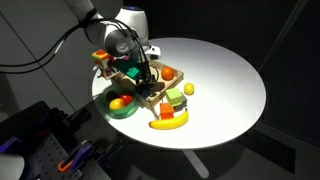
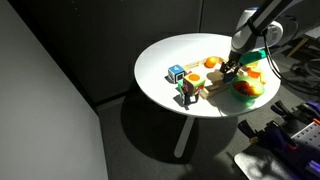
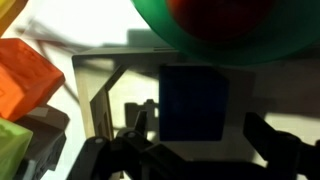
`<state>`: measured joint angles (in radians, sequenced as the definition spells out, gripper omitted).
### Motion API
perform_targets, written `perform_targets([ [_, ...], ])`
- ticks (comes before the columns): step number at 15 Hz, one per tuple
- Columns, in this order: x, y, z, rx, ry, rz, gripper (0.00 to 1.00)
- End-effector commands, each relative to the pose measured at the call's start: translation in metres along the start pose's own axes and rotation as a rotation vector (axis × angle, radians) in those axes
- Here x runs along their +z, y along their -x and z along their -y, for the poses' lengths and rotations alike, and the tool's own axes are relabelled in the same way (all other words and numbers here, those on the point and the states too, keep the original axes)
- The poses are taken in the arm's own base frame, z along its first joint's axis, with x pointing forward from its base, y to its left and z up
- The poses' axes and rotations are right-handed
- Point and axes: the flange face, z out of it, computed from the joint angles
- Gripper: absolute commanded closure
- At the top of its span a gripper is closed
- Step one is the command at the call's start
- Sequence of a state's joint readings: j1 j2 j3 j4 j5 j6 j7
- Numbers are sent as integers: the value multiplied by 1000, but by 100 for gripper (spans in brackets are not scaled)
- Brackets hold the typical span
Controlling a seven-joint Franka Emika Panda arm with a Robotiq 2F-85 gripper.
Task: Put the blue block on top of the orange block
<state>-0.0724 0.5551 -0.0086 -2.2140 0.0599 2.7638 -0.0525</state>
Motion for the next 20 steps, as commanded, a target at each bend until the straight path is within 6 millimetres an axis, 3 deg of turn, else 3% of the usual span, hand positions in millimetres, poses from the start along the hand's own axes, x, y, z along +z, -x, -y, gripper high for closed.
perform_targets([
  [1, 1, -5, -2, 38, 5, -10, 36],
  [5, -8, -7, -1, 65, 12, -11, 67],
  [15, -67, -15, -4, 139, 40, -10, 68],
  [20, -102, -19, -19, 188, 51, 49, 68],
])
